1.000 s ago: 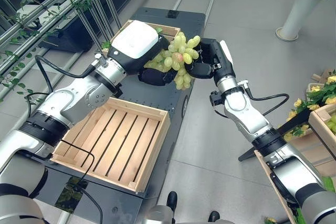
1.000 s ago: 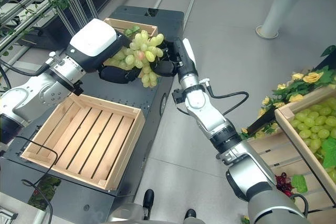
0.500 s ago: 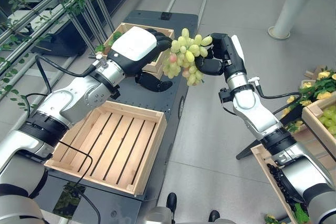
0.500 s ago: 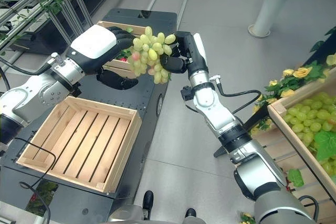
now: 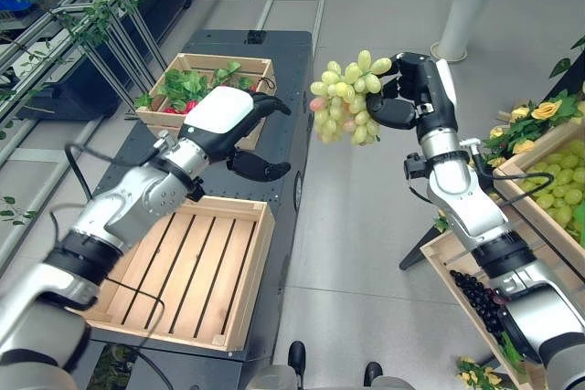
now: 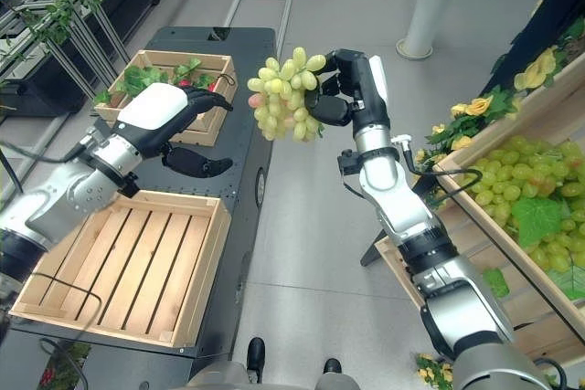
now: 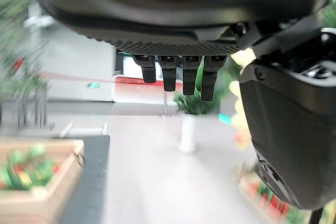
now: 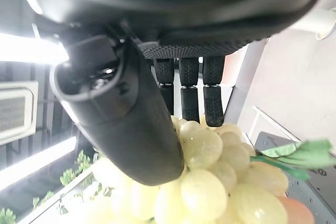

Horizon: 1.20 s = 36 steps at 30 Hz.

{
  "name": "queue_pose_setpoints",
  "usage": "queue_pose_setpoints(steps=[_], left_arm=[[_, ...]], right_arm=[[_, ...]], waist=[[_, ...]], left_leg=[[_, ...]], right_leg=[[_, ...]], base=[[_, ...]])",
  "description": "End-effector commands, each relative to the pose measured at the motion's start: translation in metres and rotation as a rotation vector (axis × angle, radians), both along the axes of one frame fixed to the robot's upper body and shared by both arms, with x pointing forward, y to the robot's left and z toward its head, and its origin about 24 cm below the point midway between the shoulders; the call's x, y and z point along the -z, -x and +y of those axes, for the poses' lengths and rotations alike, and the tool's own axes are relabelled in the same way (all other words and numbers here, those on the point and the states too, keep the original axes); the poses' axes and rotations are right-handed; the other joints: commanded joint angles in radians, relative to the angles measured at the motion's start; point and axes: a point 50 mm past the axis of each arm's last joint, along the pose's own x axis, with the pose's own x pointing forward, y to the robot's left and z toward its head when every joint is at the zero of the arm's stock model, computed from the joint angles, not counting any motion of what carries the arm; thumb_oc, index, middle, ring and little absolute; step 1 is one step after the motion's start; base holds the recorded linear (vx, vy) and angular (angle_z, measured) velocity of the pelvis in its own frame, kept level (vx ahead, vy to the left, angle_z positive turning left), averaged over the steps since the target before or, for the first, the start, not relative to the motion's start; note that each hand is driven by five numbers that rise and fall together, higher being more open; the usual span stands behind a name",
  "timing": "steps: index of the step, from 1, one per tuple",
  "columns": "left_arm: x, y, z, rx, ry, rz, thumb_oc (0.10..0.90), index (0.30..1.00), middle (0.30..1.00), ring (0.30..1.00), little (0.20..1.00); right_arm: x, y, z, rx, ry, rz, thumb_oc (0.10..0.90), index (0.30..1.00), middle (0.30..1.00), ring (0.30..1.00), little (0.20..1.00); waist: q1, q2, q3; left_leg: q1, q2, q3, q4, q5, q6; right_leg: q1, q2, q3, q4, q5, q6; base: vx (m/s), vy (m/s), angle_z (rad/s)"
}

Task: Pick up the fruits from the basket on one side to the basket on the other side

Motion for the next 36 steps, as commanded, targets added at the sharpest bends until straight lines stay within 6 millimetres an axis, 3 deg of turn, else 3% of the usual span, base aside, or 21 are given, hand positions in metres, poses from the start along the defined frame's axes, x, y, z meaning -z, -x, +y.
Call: queue_pose_setpoints(steps=[1, 3, 10, 23, 36], left_arm=[[0.000, 0.001, 0.029, -0.150, 0.318, -0.095, 0.800, 0.900, 0.900, 0.900, 0.900], [0.024, 0.009, 0.025, -0.177, 0.445, -0.063, 0.800, 0.900, 0.900, 0.900, 0.900], [0.070, 0.023, 0.009, -0.216, 0.570, 0.025, 0.800, 0.900, 0.900, 0.900, 0.900], [0.097, 0.033, 0.000, -0.239, 0.661, 0.093, 0.800, 0.900, 0.900, 0.900, 0.900], [0.104, 0.034, 0.005, -0.280, 0.624, 0.096, 0.800, 0.900, 0.900, 0.900, 0.900]], right_arm=[[-0.040, 0.020, -0.006, -0.052, -0.024, -0.296, 0.400, 0.300, 0.300, 0.300, 0.300], [-0.035, 0.025, -0.010, -0.063, -0.025, -0.287, 0.400, 0.300, 0.300, 0.300, 0.300], [-0.039, 0.037, -0.022, -0.066, 0.047, -0.303, 0.400, 0.300, 0.300, 0.300, 0.300], [-0.062, 0.068, -0.053, -0.022, 0.079, -0.435, 0.400, 0.300, 0.300, 0.300, 0.300], [-0.080, 0.096, -0.084, 0.134, 0.208, -0.561, 0.400, 0.300, 0.300, 0.300, 0.300]], waist=[[0.002, -0.021, -0.200], [-0.007, -0.027, -0.201], [-0.039, -0.042, -0.190], [-0.091, -0.060, -0.175], [-0.158, -0.057, -0.175]], left_leg=[[0.026, -0.042, -0.020, 0.002, -0.125, 0.003], [0.030, -0.039, -0.011, 0.002, -0.129, 0.006], [0.037, -0.029, 0.021, 0.004, -0.143, 0.008], [0.052, -0.015, 0.064, 0.002, -0.158, 0.008], [0.061, -0.014, 0.105, 0.002, -0.169, 0.013]], right_leg=[[-0.048, 0.070, 0.006, 0.001, 0.026, -0.077], [-0.049, 0.072, 0.018, 0.001, 0.026, -0.077], [-0.057, 0.081, 0.055, 0.001, 0.031, -0.076], [-0.062, 0.088, 0.102, 0.001, 0.042, -0.066], [-0.078, 0.098, 0.165, 0.001, 0.058, -0.052]], base=[[0.04, 0.039, -0.18], [0.04, 0.047, -0.24], [0.02, 0.045, -0.22], [0.00, 0.025, -0.12], [0.01, 0.023, -0.12]])
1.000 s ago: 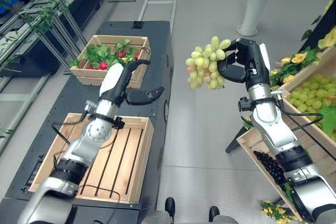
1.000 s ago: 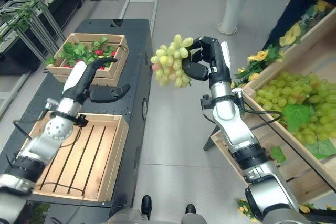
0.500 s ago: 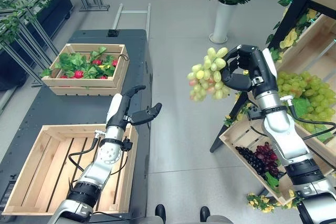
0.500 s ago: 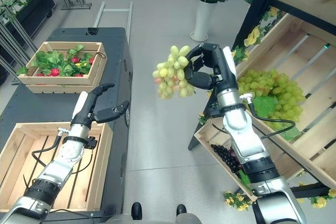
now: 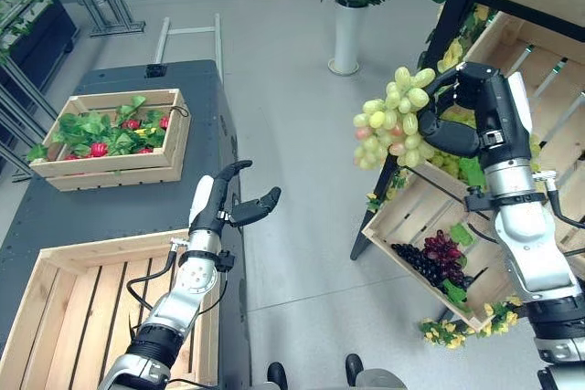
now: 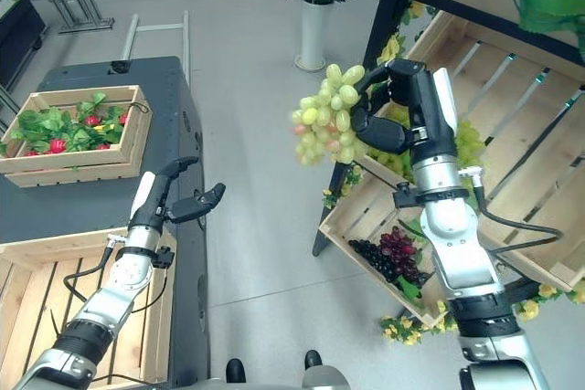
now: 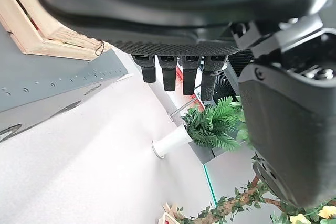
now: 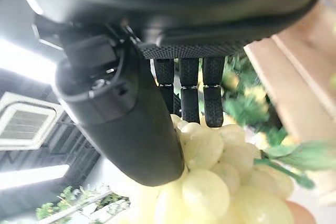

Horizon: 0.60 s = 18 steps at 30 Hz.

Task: Pick up the fruits from the basket on one side to the basket on the other side

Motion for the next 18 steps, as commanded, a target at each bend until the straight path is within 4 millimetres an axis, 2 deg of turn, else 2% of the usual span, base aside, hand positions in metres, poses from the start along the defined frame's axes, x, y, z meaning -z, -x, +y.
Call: queue_pose_setpoints(steps=[1, 7, 18], left_arm=[[-0.023, -0.012, 0.005, -0.017, 0.005, -0.152, 0.800, 0.900, 0.900, 0.900, 0.900], [-0.022, -0.012, 0.004, -0.001, -0.002, -0.133, 0.800, 0.900, 0.900, 0.900, 0.900], [-0.002, -0.005, -0.004, 0.041, 0.001, -0.041, 0.800, 0.900, 0.900, 0.900, 0.900]], right_arm=[[-0.069, 0.027, -0.015, 0.039, 0.048, -0.399, 0.400, 0.300, 0.300, 0.300, 0.300], [-0.067, 0.034, -0.033, 0.118, 0.050, -0.390, 0.400, 0.300, 0.300, 0.300, 0.300], [-0.069, 0.041, -0.069, 0.296, 0.165, -0.331, 0.400, 0.300, 0.300, 0.300, 0.300]], waist=[[-0.009, 0.020, -0.129], [-0.030, 0.018, -0.128], [-0.070, 0.004, -0.125]], left_leg=[[0.039, -0.031, -0.028, 0.010, -0.165, 0.009], [0.041, -0.031, -0.020, 0.010, -0.167, 0.011], [0.033, -0.028, 0.014, 0.010, -0.168, 0.012]], right_leg=[[-0.012, 0.085, -0.014, 0.001, -0.008, -0.056], [-0.018, 0.091, 0.012, 0.002, -0.002, -0.052], [-0.044, 0.104, 0.062, 0.003, 0.013, -0.045]], base=[[0.00, 0.014, -0.09], [0.00, -0.006, -0.17], [0.00, 0.004, -0.13]])
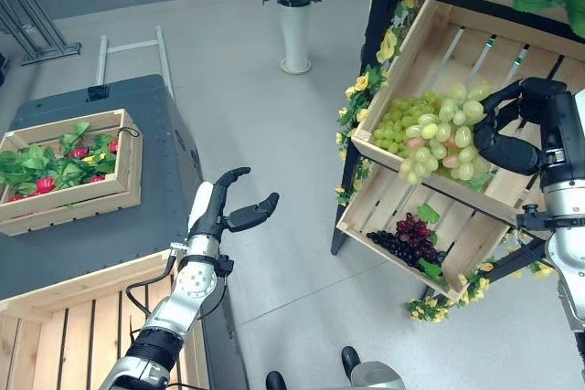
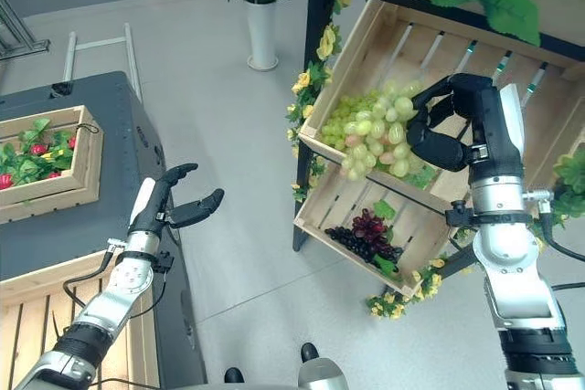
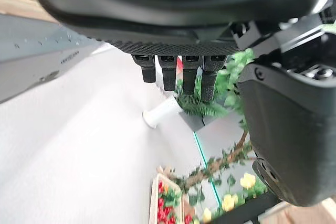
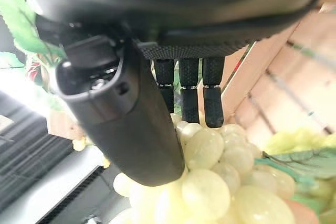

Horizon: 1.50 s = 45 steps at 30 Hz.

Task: Pick up the fruits from the basket on one side to the basket on the other side

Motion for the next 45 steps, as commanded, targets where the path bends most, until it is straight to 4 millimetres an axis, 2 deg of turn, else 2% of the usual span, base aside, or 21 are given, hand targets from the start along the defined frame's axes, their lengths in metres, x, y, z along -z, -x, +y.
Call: queue_pose_setpoints(steps=[1, 9, 14, 21, 38, 40, 45], left_arm=[[-0.018, -0.011, -0.004, 0.033, 0.013, -0.115, 0.800, 0.900, 0.900, 0.900, 0.900], [-0.025, -0.013, -0.013, 0.092, -0.023, -0.140, 0.800, 0.900, 0.900, 0.900, 0.900], [-0.028, -0.014, -0.014, 0.119, -0.041, -0.141, 0.800, 0.900, 0.900, 0.900, 0.900], [-0.029, -0.013, -0.016, 0.142, -0.057, -0.132, 0.800, 0.900, 0.900, 0.900, 0.900], [-0.033, -0.017, -0.012, 0.149, -0.060, -0.131, 0.800, 0.900, 0.900, 0.900, 0.900], [-0.033, -0.017, -0.013, 0.147, -0.059, -0.132, 0.800, 0.900, 0.900, 0.900, 0.900], [-0.034, -0.019, -0.012, 0.144, -0.065, -0.135, 0.800, 0.900, 0.900, 0.900, 0.900]], right_arm=[[-0.077, 0.012, -0.021, 0.102, 0.130, -0.361, 0.400, 0.300, 0.300, 0.300, 0.300], [-0.087, 0.012, -0.050, 0.265, 0.193, -0.338, 0.400, 0.300, 0.300, 0.300, 0.300], [-0.096, 0.008, -0.072, 0.380, 0.225, -0.306, 0.400, 0.300, 0.300, 0.300, 0.300], [-0.102, 0.001, -0.089, 0.489, 0.297, -0.232, 0.400, 0.300, 0.300, 0.300, 0.300], [-0.082, -0.027, -0.091, 0.451, 0.351, 0.026, 0.400, 0.300, 0.300, 0.300, 0.300], [-0.079, -0.028, -0.094, 0.456, 0.326, 0.069, 0.800, 0.900, 0.900, 0.900, 0.900], [-0.080, -0.031, -0.096, 0.465, 0.313, 0.083, 0.800, 0.900, 0.900, 0.900, 0.900]], waist=[[0.015, 0.001, -0.107], [0.016, -0.015, -0.108], [0.035, -0.025, -0.109], [0.060, -0.034, -0.110], [0.085, -0.038, -0.112], [0.086, -0.039, -0.111], [0.087, -0.042, -0.107]], left_leg=[[0.026, -0.032, -0.037, 0.010, -0.152, 0.019], [0.018, -0.030, -0.025, 0.010, -0.152, 0.019], [0.010, -0.031, -0.029, 0.010, -0.150, 0.018], [0.000, -0.034, -0.043, 0.010, -0.147, 0.019], [-0.004, -0.041, -0.063, 0.010, -0.146, 0.017], [-0.004, -0.042, -0.064, 0.010, -0.146, 0.017], [0.000, -0.040, -0.063, 0.010, -0.146, 0.017]], right_leg=[[-0.009, 0.095, -0.020, 0.002, -0.005, -0.046], [-0.023, 0.101, -0.006, 0.001, 0.003, -0.041], [-0.030, 0.102, -0.011, 0.001, 0.006, -0.037], [-0.037, 0.101, -0.023, 0.001, 0.009, -0.035], [-0.035, 0.094, -0.055, 0.001, 0.005, -0.040], [-0.033, 0.095, -0.056, 0.001, 0.005, -0.041], [-0.029, 0.095, -0.056, 0.001, 0.006, -0.044]], base=[[0.00, 0.004, -0.10], [0.00, -0.005, -0.09], [0.00, -0.011, -0.06], [0.00, 0.000, 0.00], [0.00, 0.001, 0.02], [0.00, 0.000, 0.00], [0.00, 0.000, 0.00]])
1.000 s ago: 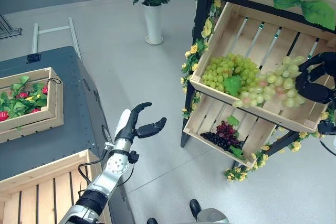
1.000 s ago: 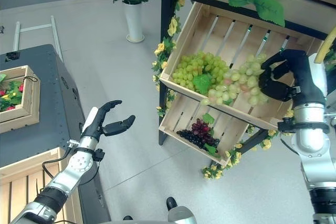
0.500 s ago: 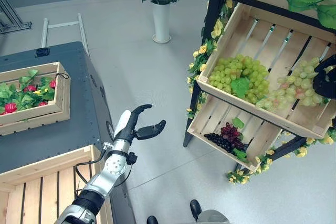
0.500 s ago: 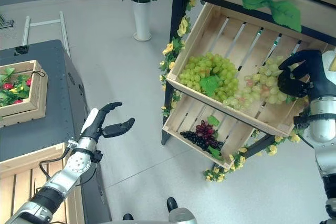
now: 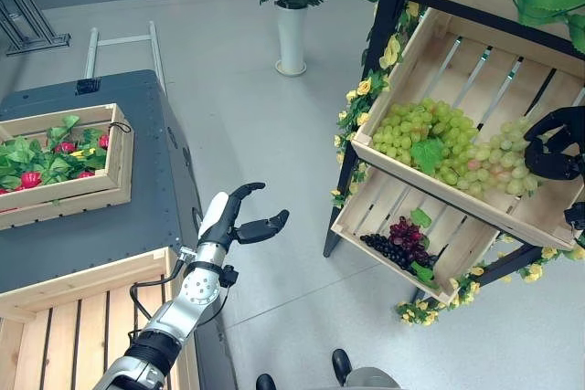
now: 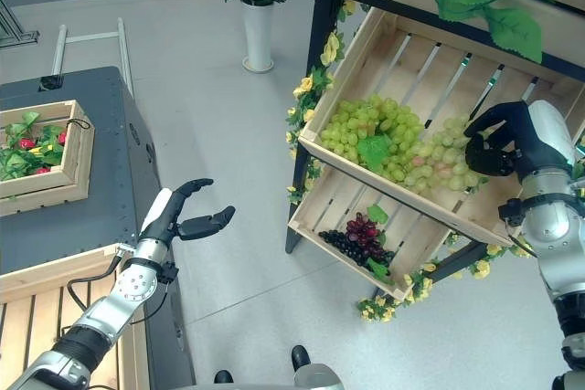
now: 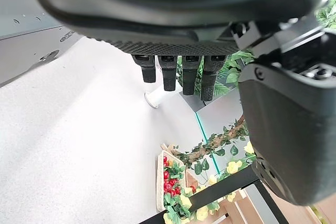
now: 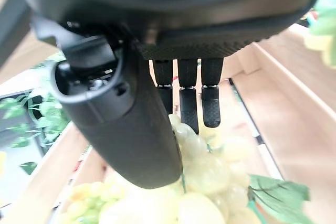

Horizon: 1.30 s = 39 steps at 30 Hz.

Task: Pick up the fruits from the basket on one side to the basket on the other side

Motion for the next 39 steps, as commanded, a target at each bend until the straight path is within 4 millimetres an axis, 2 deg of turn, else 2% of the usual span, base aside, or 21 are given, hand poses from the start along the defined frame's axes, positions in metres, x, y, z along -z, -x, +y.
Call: queue_pose_setpoints(steps=[1, 8, 14, 18, 21, 22, 24, 25, 26, 29, 30, 31, 35, 39], left_arm=[[-0.043, -0.023, -0.007, 0.069, 0.013, -0.192, 0.800, 0.900, 0.900, 0.900, 0.900], [-0.043, -0.022, -0.005, 0.054, 0.022, -0.200, 0.800, 0.900, 0.900, 0.900, 0.900], [-0.037, -0.020, -0.005, 0.041, 0.026, -0.180, 0.800, 0.900, 0.900, 0.900, 0.900], [-0.035, -0.018, -0.003, 0.023, 0.020, -0.180, 0.800, 0.900, 0.900, 0.900, 0.900], [-0.032, -0.017, 0.001, 0.002, 0.024, -0.176, 0.800, 0.900, 0.900, 0.900, 0.900], [-0.030, -0.016, 0.002, -0.009, 0.029, -0.167, 0.800, 0.900, 0.900, 0.900, 0.900], [-0.027, -0.015, 0.004, -0.020, 0.040, -0.158, 0.800, 0.900, 0.900, 0.900, 0.900], [-0.023, -0.014, 0.005, -0.045, 0.059, -0.155, 0.800, 0.900, 0.900, 0.900, 0.900], [-0.023, -0.014, 0.005, -0.048, 0.062, -0.155, 0.800, 0.900, 0.900, 0.900, 0.900], [-0.017, -0.012, 0.006, -0.092, 0.094, -0.153, 0.800, 0.900, 0.900, 0.900, 0.900], [-0.013, -0.011, 0.006, -0.118, 0.111, -0.153, 0.800, 0.900, 0.900, 0.900, 0.900], [-0.013, -0.011, 0.005, -0.118, 0.111, -0.153, 0.800, 0.900, 0.900, 0.900, 0.900], [0.000, -0.005, 0.002, -0.151, 0.122, -0.123, 0.800, 0.900, 0.900, 0.900, 0.900], [0.005, -0.002, 0.000, -0.163, 0.132, -0.114, 0.800, 0.900, 0.900, 0.900, 0.900]], right_arm=[[-0.088, -0.003, -0.012, 0.050, 0.086, -0.257, 0.800, 0.900, 0.900, 0.900, 0.900], [-0.083, 0.000, -0.012, 0.065, 0.106, -0.219, 0.800, 0.900, 0.900, 0.900, 0.900], [-0.079, 0.004, -0.013, 0.101, 0.214, -0.160, 0.800, 0.900, 0.900, 0.900, 0.900], [-0.082, 0.005, -0.001, 0.029, 0.182, -0.206, 0.800, 0.900, 0.900, 0.900, 0.900], [-0.080, 0.007, 0.015, -0.063, 0.142, -0.243, 0.800, 0.900, 0.900, 0.900, 0.900], [-0.077, 0.008, 0.028, -0.128, 0.131, -0.263, 0.800, 0.900, 0.900, 0.900, 0.900], [-0.074, 0.009, 0.039, -0.190, 0.113, -0.268, 0.800, 0.900, 0.900, 0.900, 0.900], [-0.073, 0.010, 0.056, -0.286, 0.083, -0.271, 0.800, 0.900, 0.900, 0.900, 0.900], [-0.072, 0.011, 0.057, -0.296, 0.078, -0.269, 0.800, 0.900, 0.900, 0.900, 0.900], [-0.070, 0.017, 0.080, -0.428, 0.055, -0.274, 0.800, 0.900, 0.900, 0.900, 0.900], [-0.070, 0.022, 0.093, -0.502, 0.060, -0.283, 0.800, 0.900, 0.900, 0.900, 0.900], [-0.070, 0.022, 0.093, -0.502, 0.059, -0.283, 0.800, 0.900, 0.900, 0.900, 0.900], [-0.067, 0.033, 0.122, -0.680, 0.058, -0.277, 0.800, 0.900, 0.900, 0.900, 0.900], [-0.062, 0.038, 0.139, -0.782, 0.037, -0.271, 0.800, 0.900, 0.900, 0.900, 0.900]], waist=[[0.036, -0.003, -0.074], [0.026, -0.002, -0.075], [0.012, -0.002, -0.076], [-0.001, 0.003, -0.078], [-0.011, 0.008, -0.079], [-0.017, 0.010, -0.079], [-0.021, 0.012, -0.079], [-0.027, 0.015, -0.080], [-0.027, 0.015, -0.080], [-0.033, 0.020, -0.082], [-0.036, 0.022, -0.084], [-0.036, 0.022, -0.084], [-0.038, 0.032, -0.088], [-0.034, 0.036, -0.089]], left_leg=[[0.027, -0.043, -0.062, 0.010, -0.143, 0.015], [0.027, -0.043, -0.055, 0.010, -0.145, 0.015], [0.029, -0.041, -0.042, 0.010, -0.145, 0.017], [0.032, -0.040, -0.036, 0.010, -0.147, 0.017], [0.033, -0.041, -0.031, 0.010, -0.148, 0.018], [0.032, -0.041, -0.029, 0.010, -0.150, 0.018], [0.032, -0.041, -0.026, 0.010, -0.149, 0.019], [0.031, -0.040, -0.023, 0.010, -0.150, 0.019], [0.031, -0.040, -0.022, 0.010, -0.150, 0.019], [0.034, -0.040, -0.017, 0.010, -0.152, 0.019], [0.036, -0.040, -0.014, 0.010, -0.152, 0.019], [0.036, -0.040, -0.014, 0.010, -0.152, 0.019], [0.039, -0.040, -0.010, 0.010, -0.153, 0.018], [0.039, -0.040, -0.010, 0.010, -0.152, 0.017]], right_leg=[[0.009, 0.089, -0.073, 0.001, -0.007, -0.043], [0.006, 0.090, -0.065, 0.001, -0.006, -0.043], [0.005, 0.093, -0.053, 0.001, -0.006, -0.043], [0.005, 0.094, -0.044, 0.001, -0.007, -0.044], [0.004, 0.094, -0.038, 0.001, -0.008, -0.044], [0.002, 0.094, -0.036, 0.001, -0.008, -0.043], [0.001, 0.094, -0.034, 0.001, -0.008, -0.044], [-0.001, 0.094, -0.031, 0.001, -0.010, -0.044], [-0.001, 0.094, -0.031, 0.001, -0.010, -0.044], [-0.001, 0.093, -0.029, 0.001, -0.012, -0.045], [0.000, 0.093, -0.029, 0.001, -0.013, -0.045], [0.000, 0.093, -0.029, 0.001, -0.013, -0.045], [0.003, 0.091, -0.032, 0.001, -0.015, -0.046], [0.004, 0.089, -0.038, 0.001, -0.016, -0.046]], base=[[0.00, 0.000, 0.00], [0.00, 0.000, 0.00], [0.00, 0.000, 0.00], [0.00, 0.000, 0.00], [0.00, 0.007, -0.02], [0.00, 0.007, -0.04], [-0.01, 0.003, -0.04], [-0.01, 0.002, -0.05], [-0.01, 0.003, -0.07], [0.00, 0.001, -0.06], [0.00, 0.000, 0.00], [0.00, 0.000, 0.00], [0.00, 0.000, 0.00], [0.00, 0.000, 0.00]])
